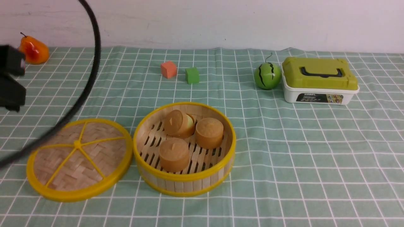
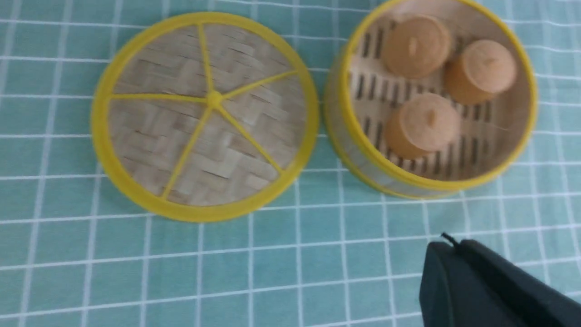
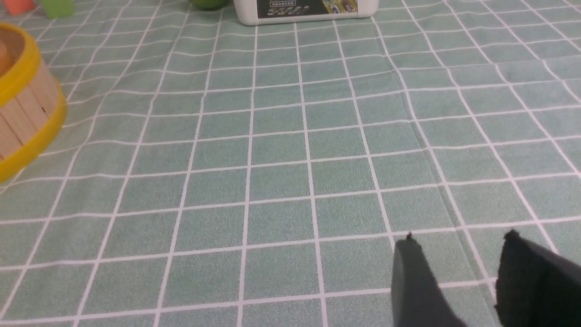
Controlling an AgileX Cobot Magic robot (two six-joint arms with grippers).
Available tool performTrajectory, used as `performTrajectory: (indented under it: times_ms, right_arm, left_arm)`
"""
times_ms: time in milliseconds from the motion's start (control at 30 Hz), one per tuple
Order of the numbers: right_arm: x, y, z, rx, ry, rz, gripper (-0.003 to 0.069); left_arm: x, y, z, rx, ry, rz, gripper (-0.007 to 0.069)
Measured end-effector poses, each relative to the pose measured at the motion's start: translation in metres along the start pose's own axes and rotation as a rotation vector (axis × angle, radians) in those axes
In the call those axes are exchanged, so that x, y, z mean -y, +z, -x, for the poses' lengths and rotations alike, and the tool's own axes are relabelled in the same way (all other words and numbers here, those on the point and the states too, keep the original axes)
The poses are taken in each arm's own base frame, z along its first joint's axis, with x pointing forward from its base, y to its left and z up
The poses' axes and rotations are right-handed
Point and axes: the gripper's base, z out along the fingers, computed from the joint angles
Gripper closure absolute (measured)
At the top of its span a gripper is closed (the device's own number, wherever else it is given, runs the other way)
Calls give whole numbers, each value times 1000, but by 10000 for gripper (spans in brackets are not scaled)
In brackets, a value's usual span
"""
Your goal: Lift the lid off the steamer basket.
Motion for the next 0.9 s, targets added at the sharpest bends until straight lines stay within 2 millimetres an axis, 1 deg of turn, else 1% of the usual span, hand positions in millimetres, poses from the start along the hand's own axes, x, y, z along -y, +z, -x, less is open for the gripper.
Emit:
performTrajectory:
  times_ms: [100,200,233,267,333,367,400,500,567,600,633,667,767,833,900]
  right_arm:
    - [0,0,0,0,0,0,417]
    - [0,0,0,0,0,0,417]
    - [0,0,0,0,0,0,417]
    - [0,0,0,0,0,0,417]
    - [0,0,0,0,0,0,417]
    - [0,0,0,0,0,0,417]
    - [0,0,0,0,0,0,417]
    - [0,0,0,0,0,0,417]
    - [0,0,0,0,0,0,417]
    - [0,0,0,0,0,0,417]
    - [0,0,0,0,0,0,417]
    - [0,0,0,0,0,0,417]
    - [0,0,0,0,0,0,417]
    - [0,0,0,0,0,0,417]
    - [0,0,0,0,0,0,417]
  left_arm:
    - [1,1,-40,62,-8,-108,637]
    - [-5,14,-83,135,-66,-196,637]
    - [-5,15,-85,156,-74,-207,637]
    - [-12,25,-107,213,-107,-221,637]
    - [-18,32,-124,287,-138,-222,637]
    - [-19,32,-124,303,-140,-221,637]
    - [-23,32,-135,353,-150,-222,637]
    - [-23,21,-143,435,-123,-233,637]
    - [-22,3,-144,509,-67,-230,637]
    - [-21,1,-144,517,-62,-229,637]
    - [-19,-15,-144,570,-15,-224,637]
    - [-18,-25,-145,600,17,-215,637]
    - [-17,-45,-150,658,83,-190,637]
    - [-18,-48,-155,662,98,-185,637]
    - [-18,-44,-159,637,100,-185,637]
